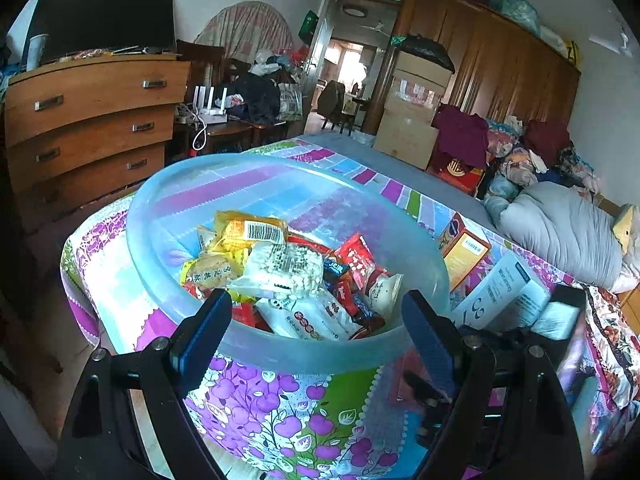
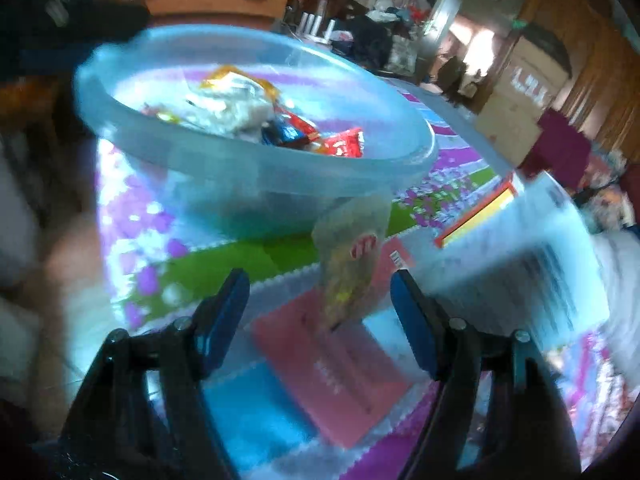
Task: Organize snacks
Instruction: 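Grasp a clear snack bag beside the bowl with the right tool and lift it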
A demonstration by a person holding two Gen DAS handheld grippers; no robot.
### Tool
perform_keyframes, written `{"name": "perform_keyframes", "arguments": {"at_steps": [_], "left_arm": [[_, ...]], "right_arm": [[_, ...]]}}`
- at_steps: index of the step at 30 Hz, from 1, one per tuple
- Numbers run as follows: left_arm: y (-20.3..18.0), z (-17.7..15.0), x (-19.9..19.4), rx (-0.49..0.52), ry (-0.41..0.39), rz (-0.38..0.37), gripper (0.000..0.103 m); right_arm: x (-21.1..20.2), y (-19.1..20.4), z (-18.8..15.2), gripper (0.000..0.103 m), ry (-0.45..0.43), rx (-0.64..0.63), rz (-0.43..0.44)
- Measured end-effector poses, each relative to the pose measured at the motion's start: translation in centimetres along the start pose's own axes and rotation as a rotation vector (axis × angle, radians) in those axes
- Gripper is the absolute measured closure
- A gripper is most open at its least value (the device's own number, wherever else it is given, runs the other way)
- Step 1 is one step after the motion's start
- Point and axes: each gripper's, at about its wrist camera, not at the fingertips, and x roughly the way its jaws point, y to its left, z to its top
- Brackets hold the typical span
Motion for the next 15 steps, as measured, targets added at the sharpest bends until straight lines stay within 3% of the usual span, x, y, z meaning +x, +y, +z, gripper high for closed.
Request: {"name": "perform_keyframes", "arguments": {"at_steps": [1,3,4,15], "left_arm": [[-0.1,-0.1,0.0,0.001,-0.004,-0.002,0.015],[-0.1,0.0,-0.1,-0.003,-0.007,-0.007,0.015],[0.0,0.1,-0.1,-0.006,-0.009,-0.010,0.015],[0.8,0.1,-0.5,-0.023,-0.037,-0.026,0.015]], "right_arm": [[0.4,0.3,0.1,0.031,0.001,-0.013,-0.018],[1.2,0.5,-0.2,0.051,0.020,-0.020,-0.034],[1.5,0.2,-0.5,0.081,0.039,-0.005,-0.023],[-5.2,-3.2,-1.0,0.084,-0.056,0.152,0.150]]}}
